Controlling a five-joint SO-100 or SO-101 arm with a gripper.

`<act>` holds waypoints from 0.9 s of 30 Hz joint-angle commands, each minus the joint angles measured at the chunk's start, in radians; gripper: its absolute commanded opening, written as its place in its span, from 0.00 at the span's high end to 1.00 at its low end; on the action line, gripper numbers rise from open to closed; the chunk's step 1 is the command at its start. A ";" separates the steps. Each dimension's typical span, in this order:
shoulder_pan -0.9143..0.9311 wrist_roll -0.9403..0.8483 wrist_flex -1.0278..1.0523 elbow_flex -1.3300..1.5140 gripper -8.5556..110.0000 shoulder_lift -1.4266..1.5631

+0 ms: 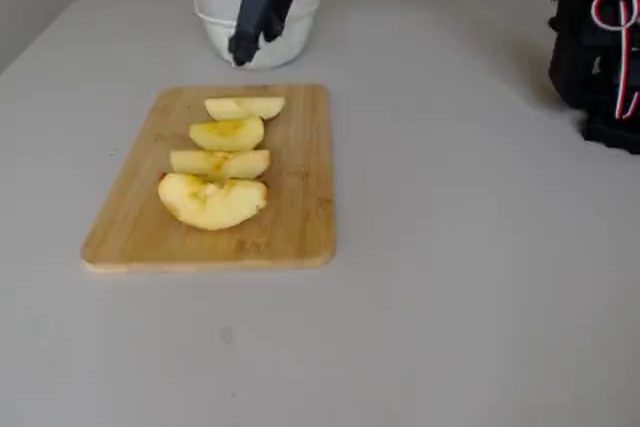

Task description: Pick up the rightmost apple slice from the cutting board and place it into the bowl

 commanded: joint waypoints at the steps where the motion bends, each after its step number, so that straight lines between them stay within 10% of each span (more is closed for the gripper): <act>1: -0.008 -0.008 -0.028 -0.103 0.67 -0.054; 27: 0.034 -0.021 -0.135 -0.104 0.88 -0.247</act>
